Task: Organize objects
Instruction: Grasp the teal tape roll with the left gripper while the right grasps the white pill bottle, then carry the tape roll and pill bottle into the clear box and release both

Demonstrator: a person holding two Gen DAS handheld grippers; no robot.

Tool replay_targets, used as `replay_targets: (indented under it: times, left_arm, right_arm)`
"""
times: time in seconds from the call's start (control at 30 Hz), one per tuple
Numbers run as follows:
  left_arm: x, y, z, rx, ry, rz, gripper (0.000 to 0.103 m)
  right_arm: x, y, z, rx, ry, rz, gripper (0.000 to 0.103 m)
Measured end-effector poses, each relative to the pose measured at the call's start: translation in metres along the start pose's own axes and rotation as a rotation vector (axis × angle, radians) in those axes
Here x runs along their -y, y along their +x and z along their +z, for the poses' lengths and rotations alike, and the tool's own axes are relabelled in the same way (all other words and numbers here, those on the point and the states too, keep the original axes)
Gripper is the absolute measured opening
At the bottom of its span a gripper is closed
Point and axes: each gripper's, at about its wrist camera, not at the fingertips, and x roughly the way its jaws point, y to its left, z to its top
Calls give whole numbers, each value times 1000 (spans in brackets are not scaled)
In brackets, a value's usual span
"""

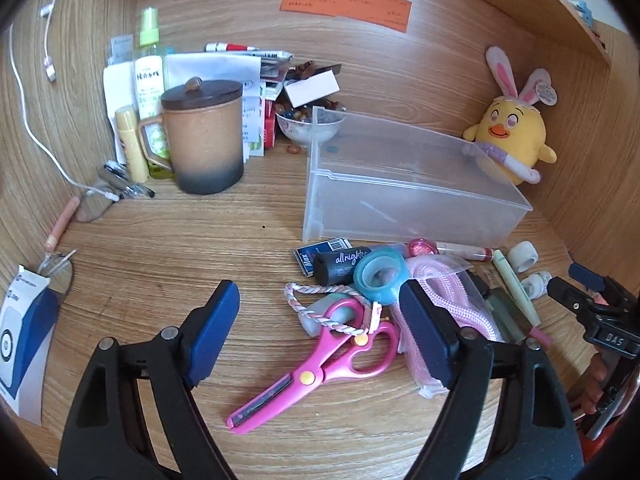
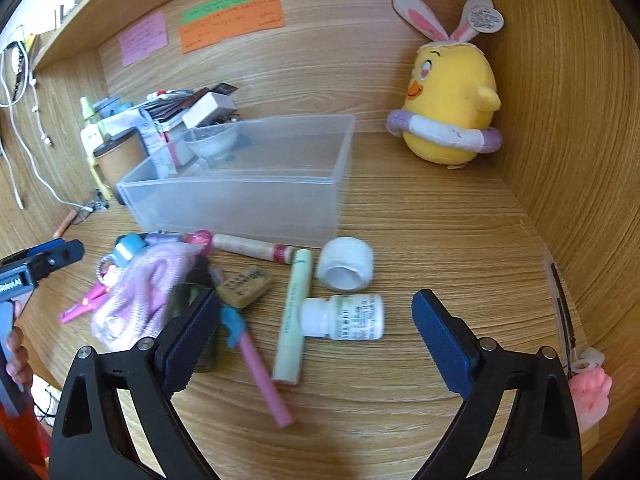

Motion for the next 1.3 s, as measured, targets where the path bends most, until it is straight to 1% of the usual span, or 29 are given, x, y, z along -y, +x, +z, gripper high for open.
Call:
replay_targets:
  times: [0.03,0.1,0.13,0.17,0.23,0.27,0.33,0.5,0.6,0.63,0.67,0.7,0.73,0.77,0.8,0.87,0.93,0.97,1.17,1.3]
  left_arm:
    - [0,2,2,-7,-1,-10,82]
    - [5,7,5,-24,13,-27,82]
    - [10,12,6,-36,26,-36,80]
    - [14,15,7,-46,37,-40,79]
    - [22,22,8,-69,59,-53,70]
    - [26,26,8,-82,71,-59,69]
    - [32,34,8,-102,82,-66,64]
    - [34,49,9,-135,75,-67,61]
    - [34,51,11,-128,73,-59,60]
    - [34,51,11,-120,75,-51,56]
    - [35,51,12,-116,84,-43,56]
    - [36,51,12,-116,90,-41,55]
    - [37,52,12,-117,92,-45,52]
    - [37,52,11,-119,95,-52,49]
    - [38,53,11,-127,96,-68,42]
    - [38,54,11,-126,87,-76,42]
    - [38,53,11,-121,84,-72,42]
    - [38,52,11,-120,84,-69,42]
    - [39,41,15,-86,84,-70,42]
    - [41,29,23,-41,90,-67,42]
  right_arm:
    - [5,3,1,-8,7,-4,93]
    - [13,7,3,-23,20,-4,88]
    - [17,10,3,-34,28,-4,87]
    - [19,12,4,-42,34,-3,85]
    - [23,15,5,-55,42,3,81]
    - [24,16,4,-61,43,9,79]
    - [25,19,4,-77,43,23,78]
    - [22,25,0,-107,32,58,78]
    - [19,30,-2,-114,13,52,78]
    - [18,31,-2,-115,8,49,78]
    - [17,33,-3,-117,5,50,76]
    - [17,34,-2,-120,4,52,71]
    - [16,36,-3,-127,3,58,68]
    - [17,37,-3,-130,3,61,62]
    - [17,38,-4,-132,2,56,60]
    - [17,37,-4,-125,7,55,59]
    - [18,34,-4,-111,9,45,54]
    - [19,33,-4,-109,8,40,49]
    - [23,25,-2,-90,13,36,49]
    - [21,15,4,-55,7,35,49]
